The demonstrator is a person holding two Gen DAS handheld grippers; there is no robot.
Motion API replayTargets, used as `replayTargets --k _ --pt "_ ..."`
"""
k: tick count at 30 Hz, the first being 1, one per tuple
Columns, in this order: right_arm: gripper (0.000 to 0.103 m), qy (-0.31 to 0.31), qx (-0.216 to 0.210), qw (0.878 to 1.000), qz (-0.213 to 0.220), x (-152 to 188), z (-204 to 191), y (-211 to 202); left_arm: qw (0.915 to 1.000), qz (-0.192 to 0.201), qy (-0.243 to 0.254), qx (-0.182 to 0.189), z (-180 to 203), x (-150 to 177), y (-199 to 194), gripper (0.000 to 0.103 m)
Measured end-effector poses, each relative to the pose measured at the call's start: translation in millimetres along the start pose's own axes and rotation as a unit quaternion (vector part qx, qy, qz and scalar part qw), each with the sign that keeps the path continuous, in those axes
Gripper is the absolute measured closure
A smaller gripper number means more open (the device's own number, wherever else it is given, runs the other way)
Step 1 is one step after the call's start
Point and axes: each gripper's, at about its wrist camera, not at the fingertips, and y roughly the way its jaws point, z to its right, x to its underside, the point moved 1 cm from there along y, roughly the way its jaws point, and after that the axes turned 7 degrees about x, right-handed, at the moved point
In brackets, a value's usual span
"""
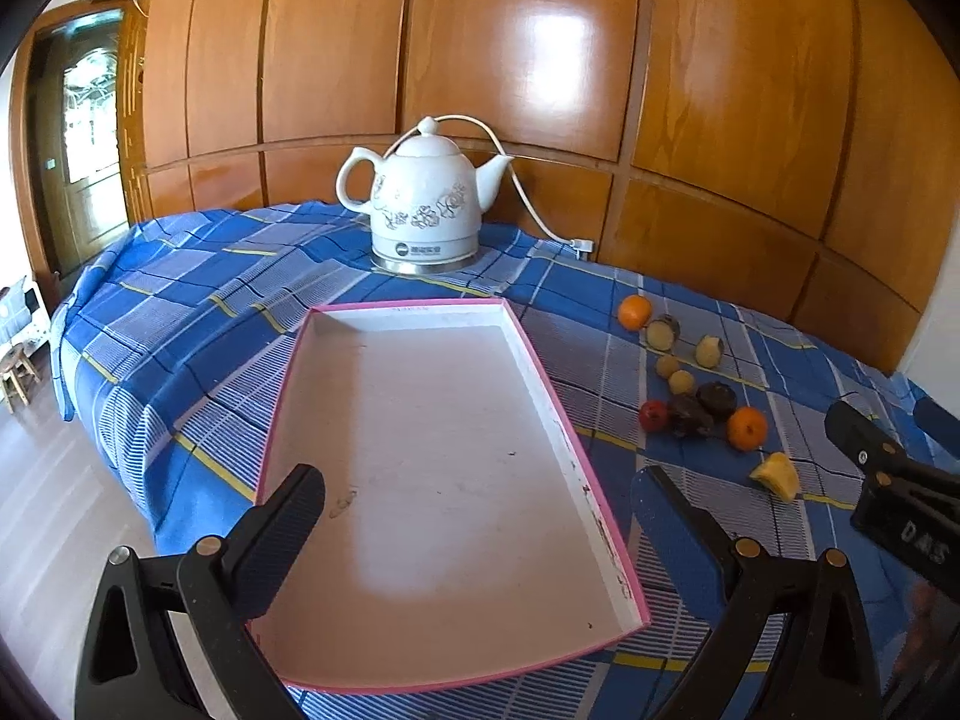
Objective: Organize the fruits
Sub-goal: 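Move the left tool toward the red cherry tomato beside the tray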
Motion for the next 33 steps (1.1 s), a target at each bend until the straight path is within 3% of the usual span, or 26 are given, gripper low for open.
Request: replayTargets --k 13,27,33 --pt "0.000 0.058 0.062 0.996 0.006 -4.8 59.6 8.4 0.9991 -0.002 0.042 0.003 21.7 3.5 2.2 0.000" --pt "0.000 0.080 0.069 0.994 0.001 -4.7 80.7 13.2 0.9978 -0.015 0.063 0.009 41.1 5.4 10.1 0.000" --pt "0.000 0.065 0.057 0.996 -0.014 -4.8 81.1 20.7 0.9958 -0.034 0.078 0.033 51.4 1.3 16.9 0.000"
